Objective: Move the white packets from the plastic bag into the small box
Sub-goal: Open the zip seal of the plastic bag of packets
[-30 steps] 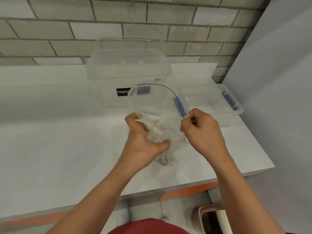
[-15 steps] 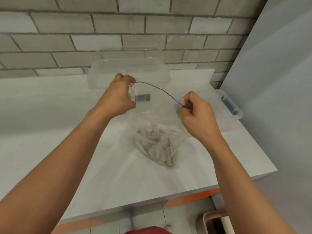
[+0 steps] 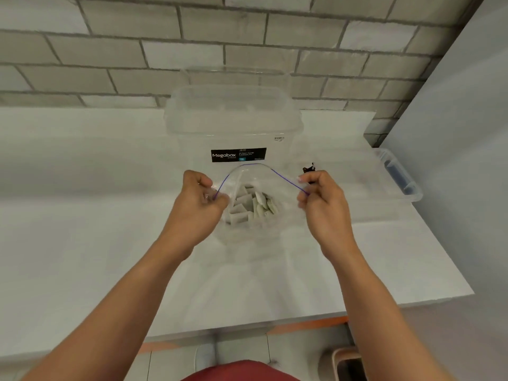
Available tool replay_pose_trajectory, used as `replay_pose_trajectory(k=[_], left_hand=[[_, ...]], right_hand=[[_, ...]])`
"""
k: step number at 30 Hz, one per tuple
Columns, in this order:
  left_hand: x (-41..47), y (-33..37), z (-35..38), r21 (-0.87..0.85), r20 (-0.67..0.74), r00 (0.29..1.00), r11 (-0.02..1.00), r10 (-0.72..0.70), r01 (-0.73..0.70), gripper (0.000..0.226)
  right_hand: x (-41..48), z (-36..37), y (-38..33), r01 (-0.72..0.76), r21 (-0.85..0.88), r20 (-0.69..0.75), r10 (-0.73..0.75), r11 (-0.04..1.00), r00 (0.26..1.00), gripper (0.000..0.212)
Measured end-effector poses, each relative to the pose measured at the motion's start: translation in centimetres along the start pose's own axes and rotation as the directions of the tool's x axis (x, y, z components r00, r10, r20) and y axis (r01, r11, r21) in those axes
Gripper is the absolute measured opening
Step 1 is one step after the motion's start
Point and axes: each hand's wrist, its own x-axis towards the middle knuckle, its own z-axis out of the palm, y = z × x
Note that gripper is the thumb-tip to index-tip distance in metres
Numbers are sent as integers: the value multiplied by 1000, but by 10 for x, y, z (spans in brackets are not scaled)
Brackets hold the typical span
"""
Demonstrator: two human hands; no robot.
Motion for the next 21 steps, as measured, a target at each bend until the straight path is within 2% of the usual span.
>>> replay_pose_trajectory(k=[2, 4, 8, 10, 11, 13, 15, 16, 18, 20, 21], left_hand=[[5, 1, -2, -134, 41, 994, 986, -98, 103, 30], [13, 4, -4, -277, 74, 983, 944, -168, 182, 24], [24, 5, -8, -356, 44, 973, 906, -227, 227, 11], [26, 4, -9, -353, 73, 963, 897, -258, 267, 5], [26, 2, -9, -345, 99, 958, 893, -270, 287, 7], [26, -4, -9, -306, 143, 949, 899, -282, 313, 13], [25, -10, -8, -237, 203, 937, 914, -286, 330, 10], [24, -13, -8, -201, 241, 927, 919, -289, 339, 12], [26, -17, -9, -141, 264, 925, 938, -273, 317, 17], [28, -22, -9, -77, 178, 964, 974, -197, 213, 11], [29, -24, -9, -25, 116, 984, 990, -134, 138, 6]], right_hand=[[-3, 6, 5, 18, -13, 25, -18, 1000, 1000, 36], [-4, 4, 11, 56, -65, 136, -46, 996, 990, 29], [-10, -5, 23, 348, -286, 396, -221, 893, 891, 39], [-10, -5, 29, 392, -278, 405, -263, 877, 876, 21], [-8, -3, 31, 352, -253, 371, -245, 901, 895, 14], [-3, 1, 33, 164, -178, 296, -106, 970, 949, 33], [3, 7, 31, -69, -86, 263, 89, 994, 961, 46], [6, 10, 30, -128, -66, 255, 140, 990, 957, 46], [11, 16, 29, -145, -59, 228, 155, 988, 961, 37], [15, 20, 29, -96, -56, 211, 106, 994, 972, 19], [16, 20, 30, -39, -62, 215, 51, 997, 975, 19]])
